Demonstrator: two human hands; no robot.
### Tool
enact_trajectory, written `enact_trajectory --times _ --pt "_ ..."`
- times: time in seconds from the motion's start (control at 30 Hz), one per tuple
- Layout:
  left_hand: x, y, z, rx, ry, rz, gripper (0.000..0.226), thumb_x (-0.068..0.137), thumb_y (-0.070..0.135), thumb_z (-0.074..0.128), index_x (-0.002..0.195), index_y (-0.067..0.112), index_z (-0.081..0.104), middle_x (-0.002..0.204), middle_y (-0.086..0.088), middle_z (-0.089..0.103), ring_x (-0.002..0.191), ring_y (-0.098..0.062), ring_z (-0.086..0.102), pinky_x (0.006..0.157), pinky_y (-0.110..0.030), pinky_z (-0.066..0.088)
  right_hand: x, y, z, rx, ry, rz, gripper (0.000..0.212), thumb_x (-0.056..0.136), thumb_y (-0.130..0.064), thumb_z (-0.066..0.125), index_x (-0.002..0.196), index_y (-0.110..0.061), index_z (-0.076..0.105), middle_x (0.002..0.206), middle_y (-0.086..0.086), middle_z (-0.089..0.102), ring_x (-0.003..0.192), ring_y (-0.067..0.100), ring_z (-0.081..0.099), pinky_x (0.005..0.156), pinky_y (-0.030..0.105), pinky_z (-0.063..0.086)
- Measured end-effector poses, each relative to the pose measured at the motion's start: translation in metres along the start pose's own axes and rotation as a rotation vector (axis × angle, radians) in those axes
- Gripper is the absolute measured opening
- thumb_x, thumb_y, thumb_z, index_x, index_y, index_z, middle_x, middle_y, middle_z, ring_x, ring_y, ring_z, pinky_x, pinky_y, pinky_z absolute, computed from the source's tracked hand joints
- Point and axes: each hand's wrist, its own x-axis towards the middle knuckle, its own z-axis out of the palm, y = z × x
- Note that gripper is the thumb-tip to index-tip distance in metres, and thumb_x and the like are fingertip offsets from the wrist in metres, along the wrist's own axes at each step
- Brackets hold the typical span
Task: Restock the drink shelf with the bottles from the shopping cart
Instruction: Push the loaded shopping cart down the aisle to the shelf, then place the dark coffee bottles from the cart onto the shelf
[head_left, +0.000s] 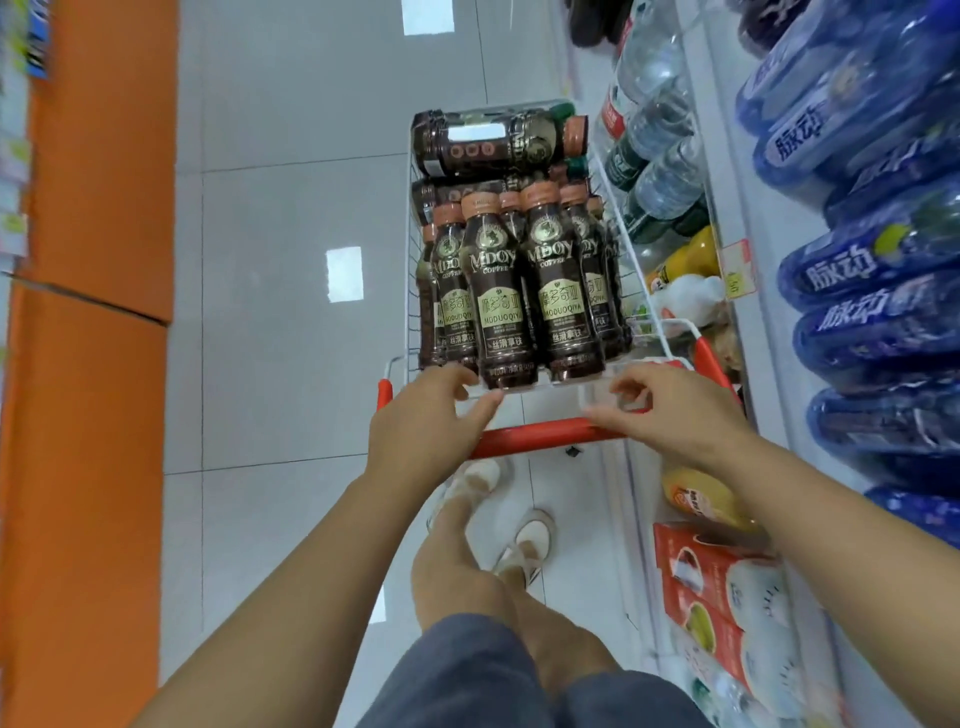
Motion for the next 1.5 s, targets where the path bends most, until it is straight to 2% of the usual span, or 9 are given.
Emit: enact_trajectory --times 0.2,0.33,0.57,0.67,0.9,1.1,1.2,1.33,1.5 --pt "0.062 0.032 -0.005 -0.333 -0.002 -0.160 0.075 0.080 0.058 0.057 0.142 0.030 0.026 0.138 0.003 0.045 0.113 -0.021 0.055 0.087 -0.052 0.050 0.043 -0.025 -0.027 0.390 0.163 0.078 0.066 0.076 -0.051 0.067 0.131 -0.024 0.043 0.119 -0.005 0.052 0.110 0.016 0.053 0.091 0.037 0.046" --pt "0.083 0.045 0.008 -0.508 -0.018 -0.236 0.089 0.075 0.050 0.067 0.145 0.029 0.016 0.144 0.002 0.041 0.126 -0.020 0.047 0.099 -0.040 0.043 0.072 -0.051 -0.018 0.459 0.041 0.172 0.087 0.075 -0.048 0.069 0.144 -0.022 0.022 0.144 0.005 0.037 0.128 0.024 0.041 0.103 0.044 0.040" --pt "0.093 0.056 -0.002 -0.581 0.023 -0.233 0.076 0.075 0.024 0.070 0.137 0.028 0.027 0.116 0.003 0.060 0.095 -0.014 0.061 0.072 -0.024 0.046 0.089 -0.057 -0.030 0.466 0.007 0.247 0.073 0.073 -0.042 0.072 0.131 -0.017 0.038 0.123 0.006 0.058 0.106 0.024 0.057 0.088 0.040 0.049" --pt "0.084 0.073 -0.035 -0.635 0.000 -0.084 0.063 0.077 0.018 0.070 0.119 0.041 0.030 0.098 0.013 0.058 0.081 -0.002 0.060 0.061 -0.012 0.046 0.063 -0.061 -0.061 0.634 0.054 0.259 0.054 0.075 -0.037 0.071 0.122 -0.023 0.047 0.112 -0.001 0.060 0.092 0.015 0.057 0.078 0.032 0.046" --pt "0.044 0.162 -0.125 -0.585 -0.019 0.386 0.076 0.074 0.037 0.074 0.133 0.051 0.028 0.126 0.020 0.050 0.116 0.001 0.049 0.097 -0.024 0.040 -0.050 -0.071 -0.168 0.816 0.415 0.198 0.040 0.077 -0.026 0.074 0.108 -0.029 0.048 0.095 -0.018 0.057 0.072 -0.005 0.054 0.059 0.001 0.039" --pt "-0.024 0.266 -0.184 -0.510 -0.015 0.902 0.077 0.074 0.038 0.075 0.119 0.064 0.018 0.118 0.033 0.041 0.105 0.023 0.040 0.084 0.001 0.035 -0.165 -0.074 -0.237 0.952 0.819 0.226 0.027 0.077 -0.023 0.073 0.097 -0.029 0.058 0.086 -0.010 0.068 0.073 0.002 0.065 0.065 0.017 0.048" --pt "-0.068 0.314 -0.204 -0.451 0.003 1.170 0.075 0.073 0.039 0.076 0.128 0.056 0.028 0.121 0.018 0.046 0.110 0.010 0.044 0.091 -0.009 0.038 -0.230 -0.076 -0.256 0.999 0.994 0.225 0.026 0.079 -0.020 0.071 0.100 -0.025 0.058 0.080 -0.011 0.066 0.062 -0.007 0.062 0.054 0.006 0.042" --pt "-0.135 0.366 -0.213 -0.358 0.052 1.483 0.075 0.068 0.048 0.064 0.132 0.050 0.026 0.114 0.016 0.040 0.104 0.011 0.039 0.088 0.002 0.027 -0.312 -0.073 -0.263 1.118 1.174 0.265 0.038 0.067 -0.035 0.074 0.100 -0.022 0.060 0.085 -0.002 0.070 0.072 0.010 0.067 0.067 0.026 0.052" --pt "-0.213 0.405 -0.201 -0.207 0.085 1.725 0.081 0.068 0.051 0.062 0.139 0.048 0.022 0.113 0.015 0.038 0.104 -0.009 0.049 0.081 -0.023 0.045 -0.403 -0.063 -0.247 1.310 1.333 0.295 0.026 0.076 -0.027 0.071 0.098 -0.018 0.062 0.080 0.005 0.071 0.067 0.020 0.067 0.061 0.035 0.055"
